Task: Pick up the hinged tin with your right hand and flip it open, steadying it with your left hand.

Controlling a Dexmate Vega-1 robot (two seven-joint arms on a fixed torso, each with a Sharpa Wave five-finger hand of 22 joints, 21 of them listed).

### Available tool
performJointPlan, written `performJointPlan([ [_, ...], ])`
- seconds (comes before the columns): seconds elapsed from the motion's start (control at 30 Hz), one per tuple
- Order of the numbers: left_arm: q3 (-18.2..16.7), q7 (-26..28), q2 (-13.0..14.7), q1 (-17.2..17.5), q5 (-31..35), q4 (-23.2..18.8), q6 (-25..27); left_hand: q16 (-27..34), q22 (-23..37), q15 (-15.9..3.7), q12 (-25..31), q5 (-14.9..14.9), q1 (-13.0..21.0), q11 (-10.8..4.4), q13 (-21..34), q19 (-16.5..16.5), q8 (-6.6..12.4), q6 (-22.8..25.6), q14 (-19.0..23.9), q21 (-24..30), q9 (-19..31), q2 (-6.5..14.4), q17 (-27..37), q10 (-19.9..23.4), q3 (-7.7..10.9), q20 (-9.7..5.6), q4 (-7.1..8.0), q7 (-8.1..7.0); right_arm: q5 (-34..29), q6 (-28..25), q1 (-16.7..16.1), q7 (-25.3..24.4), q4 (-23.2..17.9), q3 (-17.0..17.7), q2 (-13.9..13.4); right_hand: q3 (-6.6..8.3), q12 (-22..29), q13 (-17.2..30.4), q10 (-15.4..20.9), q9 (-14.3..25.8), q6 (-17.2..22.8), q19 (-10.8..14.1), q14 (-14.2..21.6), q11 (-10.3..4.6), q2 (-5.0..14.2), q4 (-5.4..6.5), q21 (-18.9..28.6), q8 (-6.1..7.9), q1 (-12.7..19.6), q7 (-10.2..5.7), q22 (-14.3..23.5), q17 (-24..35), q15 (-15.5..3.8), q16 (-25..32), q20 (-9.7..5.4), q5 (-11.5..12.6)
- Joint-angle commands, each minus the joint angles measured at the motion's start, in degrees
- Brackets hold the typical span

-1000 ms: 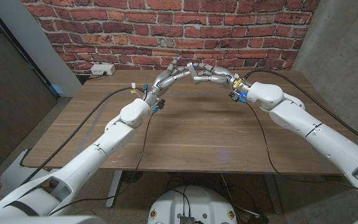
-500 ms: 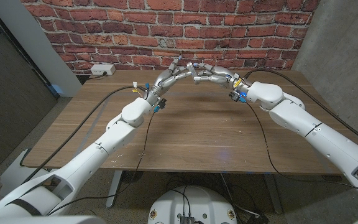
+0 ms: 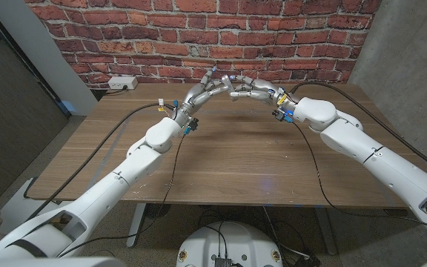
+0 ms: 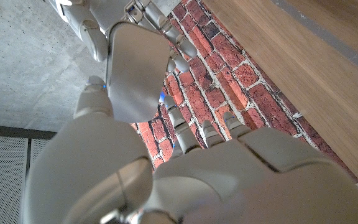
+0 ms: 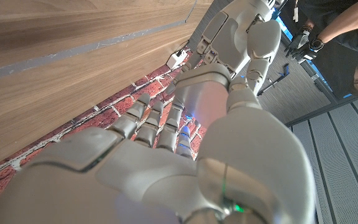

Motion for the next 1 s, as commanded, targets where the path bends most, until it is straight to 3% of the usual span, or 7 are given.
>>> performJointPlan([
  [0.03, 0.05, -0.58, 0.19, 0.1, -0.4, -0.58, 0.42, 0.15, 0.08, -1.17, 0.35, 0.21, 0.59, 0.06, 0.18, 0.19, 0.01, -11.04, 0.36, 0.53, 0.19, 0.09, 0.31, 0.6, 0.09, 0.02, 0.18, 0.29, -1.08, 0.11, -0.44, -0.7, -0.85, -0.06, -0.26, -0.04, 0.18, 0.29, 9.42, 0.12, 0.12, -0.37, 0.09, -9.06, 0.73, 0.02, -0.18, -0.27, 0.19, -0.27, 0.16, 0.14, -7.3, -0.15, -0.09, 0.36],
  [0.67, 0.23, -1.57, -0.13, 0.33, -1.64, -0.72, 0.18, -0.03, 0.08, -0.98, 0.26, 0.19, 1.67, 0.04, 0.5, 0.36, -0.35, -11.07, 0.49, 0.51, 0.23, 1.05, 0.37, 0.91, 0.37, 0.21, 0.15, 0.71, -2.28, 0.24, -0.7, -0.98, -1.52, -0.18, -0.47, -0.08, 0.02, 0.5, 9.47, 0.13, 0.08, -0.52, -0.25, -9.07, 0.82, 0.01, -0.23, -0.41, 0.35, -0.25, 0.16, 0.14, -7.53, -0.3, 0.0, 0.41],
  [1.0, 0.19, -0.06, -0.43, 0.68, -0.96, -1.31, 0.71, 0.19, 0.07, -0.99, 0.66, 0.12, 4.38, -0.02, 0.95, 0.96, -0.06, -9.54, 1.5, 0.65, 0.26, 3.95, 0.43, 2.29, 2.01, 1.0, -0.23, 1.56, -2.83, 0.36, -0.59, -0.65, -1.71, -0.37, -0.62, -0.13, -0.09, 0.6, 9.44, 0.13, 0.09, -0.68, -0.26, -9.06, 0.84, 0.03, -0.28, -0.46, 0.39, -0.27, 0.16, 0.15, -7.59, -0.31, -0.03, 0.42],
])
